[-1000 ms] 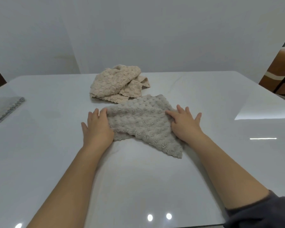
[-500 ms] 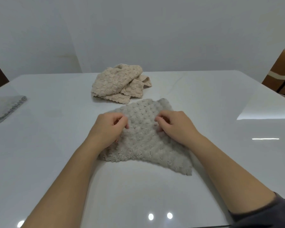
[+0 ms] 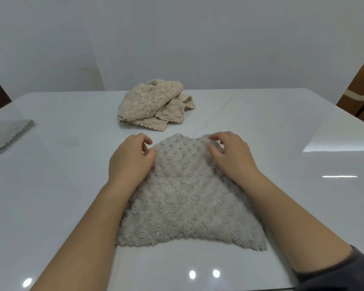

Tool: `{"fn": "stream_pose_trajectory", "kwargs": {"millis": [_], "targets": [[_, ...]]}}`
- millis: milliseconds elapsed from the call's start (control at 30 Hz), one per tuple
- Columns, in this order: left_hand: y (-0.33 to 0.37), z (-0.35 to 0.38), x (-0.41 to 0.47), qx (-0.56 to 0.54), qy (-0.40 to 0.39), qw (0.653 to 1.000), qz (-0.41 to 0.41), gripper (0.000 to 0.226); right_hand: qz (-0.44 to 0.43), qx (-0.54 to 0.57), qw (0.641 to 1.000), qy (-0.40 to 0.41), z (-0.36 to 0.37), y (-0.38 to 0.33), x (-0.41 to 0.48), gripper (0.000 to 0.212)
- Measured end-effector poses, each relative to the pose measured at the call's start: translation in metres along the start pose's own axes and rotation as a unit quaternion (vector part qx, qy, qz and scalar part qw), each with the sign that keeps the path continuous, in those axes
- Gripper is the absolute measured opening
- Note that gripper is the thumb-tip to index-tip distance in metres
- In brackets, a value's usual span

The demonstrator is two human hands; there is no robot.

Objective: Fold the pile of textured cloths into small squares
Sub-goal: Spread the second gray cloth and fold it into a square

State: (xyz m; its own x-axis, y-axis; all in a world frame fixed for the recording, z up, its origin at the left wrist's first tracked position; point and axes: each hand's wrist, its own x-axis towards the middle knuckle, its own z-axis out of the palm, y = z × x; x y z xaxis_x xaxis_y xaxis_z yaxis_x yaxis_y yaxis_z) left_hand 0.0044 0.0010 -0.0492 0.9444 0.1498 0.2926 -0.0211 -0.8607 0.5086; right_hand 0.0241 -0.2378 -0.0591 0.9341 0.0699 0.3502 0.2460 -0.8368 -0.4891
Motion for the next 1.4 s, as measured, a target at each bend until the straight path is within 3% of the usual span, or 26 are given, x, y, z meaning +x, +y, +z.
{"fn": "stream_pose_trajectory", "kwargs": {"millis": [100,167,233,333,433,533,633,733,833,967,1033,1400], "targets": [[-0.006,0.008,0.004,0.117,-0.063,0.990,-0.041,0.042,0.092,-0.117,0.988,-0.043,0.001,0.005,0.002,0.046],[-0.007,0.008,0.005,0.090,-0.056,0.994,-0.034,0.026,0.098,-0.128,0.986,-0.051,0.002,0.005,0.001,0.036],[-0.004,0.006,0.003,-0.012,-0.068,0.997,-0.018,0.008,0.083,-0.067,0.993,-0.042,0.000,0.002,0.000,0.018],[0.004,0.003,-0.002,-0.115,-0.073,0.991,-0.003,0.009,0.070,0.098,0.992,-0.026,-0.004,-0.002,0.000,0.006],[0.009,0.000,-0.003,-0.148,-0.050,0.988,-0.001,0.018,0.078,0.190,0.978,-0.023,-0.009,-0.003,-0.003,0.031],[0.006,0.001,-0.002,-0.164,-0.002,0.986,0.042,0.043,0.064,0.192,0.979,0.014,-0.006,0.002,-0.001,0.059],[0.004,0.002,-0.002,-0.148,0.075,0.982,0.084,0.062,0.009,0.144,0.985,0.097,-0.001,0.003,0.000,0.066],[0.004,0.002,-0.002,-0.002,0.117,0.992,0.038,0.079,-0.003,-0.007,0.988,0.157,0.002,0.000,0.000,0.065],[0.007,0.006,-0.001,0.072,0.046,0.995,0.055,0.082,-0.029,-0.086,0.996,0.009,0.006,-0.010,-0.005,0.061],[0.002,0.028,-0.003,0.136,-0.161,0.972,0.100,0.069,-0.020,-0.157,0.966,-0.207,0.022,-0.012,-0.009,0.069],[-0.001,0.035,-0.002,0.165,-0.206,0.962,0.075,0.068,-0.007,-0.171,0.958,-0.230,0.024,-0.009,-0.006,0.070],[-0.003,0.030,-0.001,0.195,-0.191,0.961,0.043,0.063,-0.030,-0.182,0.954,-0.235,0.021,-0.004,0.002,0.069]]}}
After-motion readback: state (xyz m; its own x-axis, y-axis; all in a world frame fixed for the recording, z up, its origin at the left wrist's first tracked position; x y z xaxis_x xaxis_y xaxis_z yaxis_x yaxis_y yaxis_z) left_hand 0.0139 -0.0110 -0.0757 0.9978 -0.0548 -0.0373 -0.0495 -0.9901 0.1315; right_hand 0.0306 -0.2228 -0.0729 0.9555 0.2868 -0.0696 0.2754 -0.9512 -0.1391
